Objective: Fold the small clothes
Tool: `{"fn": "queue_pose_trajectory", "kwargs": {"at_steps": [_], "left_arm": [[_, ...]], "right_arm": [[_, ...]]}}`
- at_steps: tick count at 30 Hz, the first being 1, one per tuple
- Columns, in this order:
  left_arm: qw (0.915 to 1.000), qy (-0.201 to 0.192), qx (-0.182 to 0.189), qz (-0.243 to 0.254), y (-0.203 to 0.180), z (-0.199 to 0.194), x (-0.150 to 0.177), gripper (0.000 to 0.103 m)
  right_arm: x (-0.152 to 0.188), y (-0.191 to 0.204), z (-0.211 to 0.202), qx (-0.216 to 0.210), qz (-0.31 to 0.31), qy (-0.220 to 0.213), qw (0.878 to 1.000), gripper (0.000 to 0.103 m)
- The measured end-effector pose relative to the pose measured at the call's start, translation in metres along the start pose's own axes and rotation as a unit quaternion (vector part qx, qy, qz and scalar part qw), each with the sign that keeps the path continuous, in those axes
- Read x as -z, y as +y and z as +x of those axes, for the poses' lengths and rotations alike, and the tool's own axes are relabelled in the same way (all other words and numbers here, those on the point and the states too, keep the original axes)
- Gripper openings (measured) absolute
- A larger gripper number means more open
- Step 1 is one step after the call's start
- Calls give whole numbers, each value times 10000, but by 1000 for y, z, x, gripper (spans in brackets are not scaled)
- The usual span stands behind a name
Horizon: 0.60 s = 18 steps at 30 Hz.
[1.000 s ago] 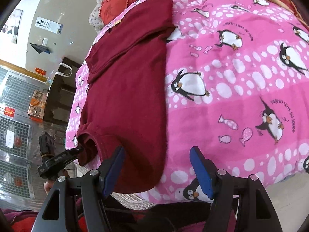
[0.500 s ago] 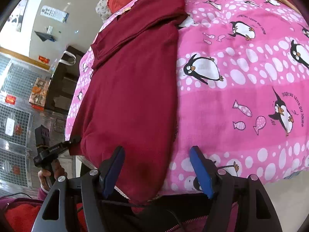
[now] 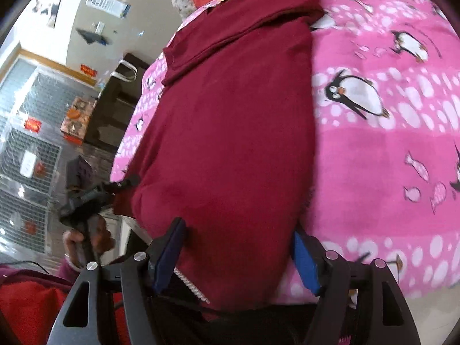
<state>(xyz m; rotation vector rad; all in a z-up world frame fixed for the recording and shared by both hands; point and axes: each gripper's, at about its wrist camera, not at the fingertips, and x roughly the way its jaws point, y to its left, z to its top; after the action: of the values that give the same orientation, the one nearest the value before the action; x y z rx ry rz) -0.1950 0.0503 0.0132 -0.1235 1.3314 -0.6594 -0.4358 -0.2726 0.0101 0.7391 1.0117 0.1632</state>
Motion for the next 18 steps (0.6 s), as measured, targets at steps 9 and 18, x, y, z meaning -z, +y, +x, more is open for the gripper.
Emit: {"fn": "queue_pose_trajectory", "kwargs": {"at_steps": [9,18], "left_arm": [[9995,-36,36,312,0,1,1,49],[9988,-102,287,388,3,-19,-25,11]], "right_arm": [[2,-5,4,-494,100,-43,9987,41],[-21,6,0,-978,-90,-247,9949,15]]}}
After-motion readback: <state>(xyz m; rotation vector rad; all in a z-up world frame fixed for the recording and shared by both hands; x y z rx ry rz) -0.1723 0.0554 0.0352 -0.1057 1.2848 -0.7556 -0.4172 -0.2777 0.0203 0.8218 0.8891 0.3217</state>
